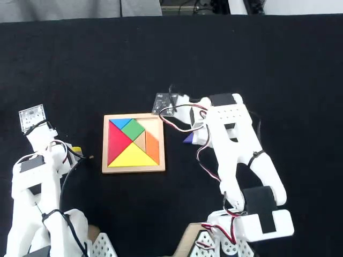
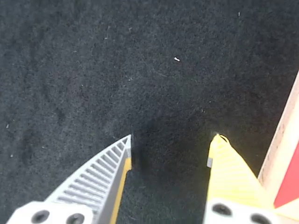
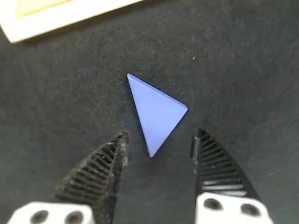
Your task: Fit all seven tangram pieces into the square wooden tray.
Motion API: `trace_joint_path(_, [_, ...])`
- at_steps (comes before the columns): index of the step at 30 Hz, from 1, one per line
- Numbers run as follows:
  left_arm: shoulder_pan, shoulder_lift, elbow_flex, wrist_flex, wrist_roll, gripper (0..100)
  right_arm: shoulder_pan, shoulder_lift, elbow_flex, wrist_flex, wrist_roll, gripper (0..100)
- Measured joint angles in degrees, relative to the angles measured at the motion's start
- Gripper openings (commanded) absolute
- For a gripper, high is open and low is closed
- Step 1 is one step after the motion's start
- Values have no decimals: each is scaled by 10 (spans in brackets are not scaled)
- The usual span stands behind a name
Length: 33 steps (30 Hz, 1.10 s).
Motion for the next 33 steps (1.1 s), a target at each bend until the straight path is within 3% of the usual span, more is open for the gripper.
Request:
trace_joint_path(5, [0,0,0,0,0,263,0,3,16,0,33,410])
trace_joint_path(17, [0,0,0,-11,0,263,0,144,-30,2,39,420])
trace_joint_path(20, [0,0,0,-11,0,263,0,177,-56,1,39,391])
trace_joint_path(27, [0,0,0,-11,0,263,2,222,-104,-2,39,204])
trace_joint_path(33, [0,0,0,-11,0,263,12,226,-121,-2,39,191])
